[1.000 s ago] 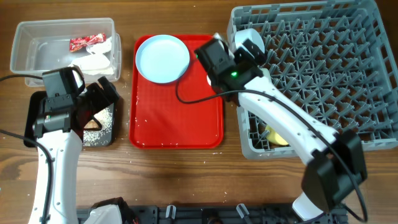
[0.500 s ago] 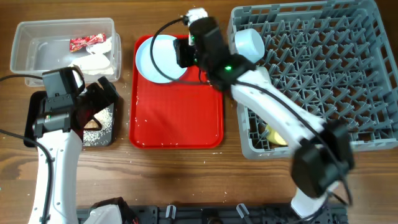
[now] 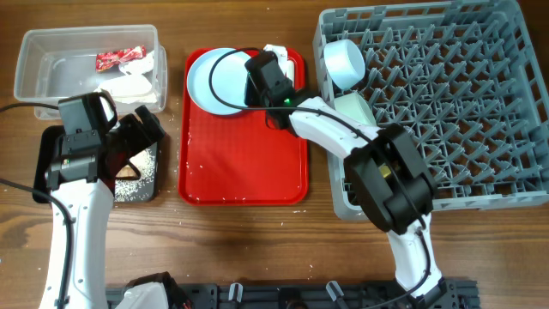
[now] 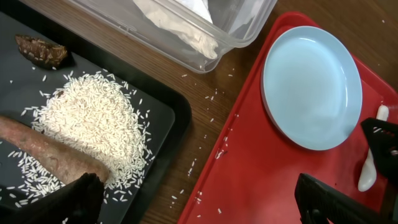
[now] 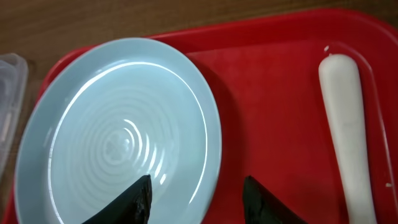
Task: Sort waste into correct bins and load items into the dishwasher rack
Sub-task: 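Grip the plate rim with right gripper and lift it off the tray, then stand the light-blue plate upright in the rack and release it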
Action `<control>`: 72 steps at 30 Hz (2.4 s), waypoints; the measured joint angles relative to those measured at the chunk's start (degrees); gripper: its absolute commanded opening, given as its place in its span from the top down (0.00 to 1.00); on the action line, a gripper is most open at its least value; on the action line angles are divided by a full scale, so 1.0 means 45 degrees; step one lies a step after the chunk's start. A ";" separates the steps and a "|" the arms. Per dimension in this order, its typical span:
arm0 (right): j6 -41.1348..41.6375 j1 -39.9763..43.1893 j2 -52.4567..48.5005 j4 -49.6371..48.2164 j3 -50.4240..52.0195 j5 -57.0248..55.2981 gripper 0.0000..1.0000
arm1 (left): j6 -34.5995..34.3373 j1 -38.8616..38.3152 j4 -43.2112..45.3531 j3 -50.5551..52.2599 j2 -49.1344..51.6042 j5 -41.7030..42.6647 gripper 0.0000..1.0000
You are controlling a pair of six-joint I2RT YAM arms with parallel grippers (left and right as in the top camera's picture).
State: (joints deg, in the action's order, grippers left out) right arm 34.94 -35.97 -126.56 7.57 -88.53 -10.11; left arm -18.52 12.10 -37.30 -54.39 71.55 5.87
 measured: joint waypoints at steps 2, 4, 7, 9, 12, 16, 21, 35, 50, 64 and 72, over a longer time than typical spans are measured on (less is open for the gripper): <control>0.0238 0.0000 -0.0340 0.0000 0.0000 0.0053 0.56 | 0.0000 0.0000 0.0000 0.0000 0.0000 0.0005 0.00; 0.0330 0.0000 -0.0539 -0.0005 0.0000 0.0126 0.62 | 0.0000 0.0000 0.0000 0.0000 0.0000 0.0000 0.00; 0.0457 0.0000 -0.0612 0.0000 0.0000 0.0243 0.73 | 0.0000 0.0000 0.0000 0.0000 0.0000 0.0000 0.00; 0.0505 0.0000 -0.0617 0.0097 0.0000 0.0699 0.83 | 0.0000 0.0000 0.0000 0.0000 0.0000 0.0000 0.00; 0.0918 -0.0005 -0.0612 0.0685 -0.0005 0.1409 0.89 | 0.0000 0.0000 0.0000 0.0000 0.0000 0.0000 0.00; 0.1671 -0.0015 -0.0597 0.1462 -0.0121 0.1817 0.92 | 0.0000 0.0000 0.0000 0.0000 0.0000 0.0000 0.00; 0.2011 -0.0010 -0.0554 0.2390 -0.0393 0.2166 0.96 | 0.0000 0.0000 0.0000 0.0000 0.0000 0.0000 0.00; -0.3458 0.0228 0.1467 0.8660 -0.3361 0.1341 0.96 | 0.0000 0.0000 0.0000 0.0000 0.0000 0.0000 0.00; -1.0768 0.2448 0.6295 0.8850 -0.3526 -0.8631 0.96 | 0.0000 0.0000 0.0000 0.0000 0.0000 0.0005 0.00; -1.4275 0.6159 0.5600 0.8616 -0.2783 -0.6101 0.96 | 0.0000 0.0000 -0.0005 0.0000 0.0000 0.0005 0.00; -1.4455 0.6630 0.4265 0.8587 -0.2691 -0.5688 0.96 | 0.0000 0.0000 0.0000 0.0000 0.0000 0.0000 0.00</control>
State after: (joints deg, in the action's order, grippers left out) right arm -30.11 -6.13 -107.37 46.22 -100.64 -35.70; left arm -18.52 12.10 -37.30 -54.39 71.55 5.87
